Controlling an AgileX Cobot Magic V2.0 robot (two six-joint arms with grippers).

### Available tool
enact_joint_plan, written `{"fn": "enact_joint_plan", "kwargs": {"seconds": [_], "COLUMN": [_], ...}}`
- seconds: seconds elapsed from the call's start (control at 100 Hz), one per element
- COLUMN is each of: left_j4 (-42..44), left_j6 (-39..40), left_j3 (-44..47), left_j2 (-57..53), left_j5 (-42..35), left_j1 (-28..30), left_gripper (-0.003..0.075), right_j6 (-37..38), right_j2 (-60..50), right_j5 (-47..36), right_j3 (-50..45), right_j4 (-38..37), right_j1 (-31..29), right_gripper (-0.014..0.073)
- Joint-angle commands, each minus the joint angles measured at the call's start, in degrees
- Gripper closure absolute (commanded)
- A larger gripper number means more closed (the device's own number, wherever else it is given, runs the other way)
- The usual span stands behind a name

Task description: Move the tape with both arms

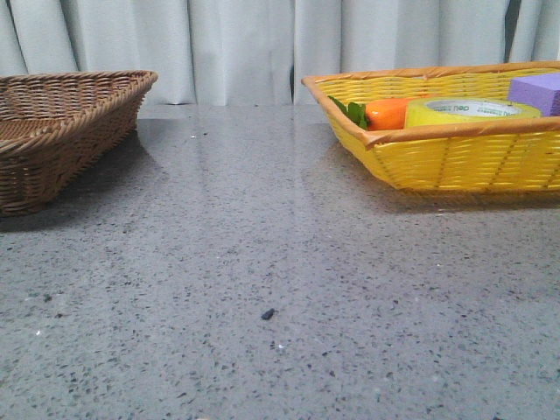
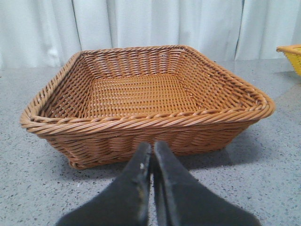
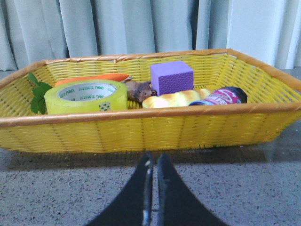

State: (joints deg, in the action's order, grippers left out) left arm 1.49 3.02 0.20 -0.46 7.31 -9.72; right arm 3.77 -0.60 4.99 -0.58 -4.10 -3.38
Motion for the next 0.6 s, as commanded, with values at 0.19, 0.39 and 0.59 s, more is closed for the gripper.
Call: {"fn": "enact_joint_plan", "kwargs": {"seconds": [0.19,0.39,0.59], "left_j4": [-0.5,-0.5,-0.5], "left_j6": [0.3,0.3,0.3], "left_j3": [-2.7,-9.0,-15.9], "left_j2": [-0.5,6.4,16.4], "left_j5": [-6.3,-6.0,-5.9], "left_j1": [0.0,0.0,0.0], "left_gripper": [0.0741,0.0741,0.0741], "right_j6": [-0.3,-0.3,-0.4], "right_j2": [1.3,10.0,23.2], "right_j5": [0.2,7.4,10.9], "right_j3": [5.9,15.4,24.9], "right_j4": [-0.3,2.4,2.6], "right_j1": [-0.1,-0.1,-0.1], "right_gripper": [0.0660,0.0660,0.0660]}}
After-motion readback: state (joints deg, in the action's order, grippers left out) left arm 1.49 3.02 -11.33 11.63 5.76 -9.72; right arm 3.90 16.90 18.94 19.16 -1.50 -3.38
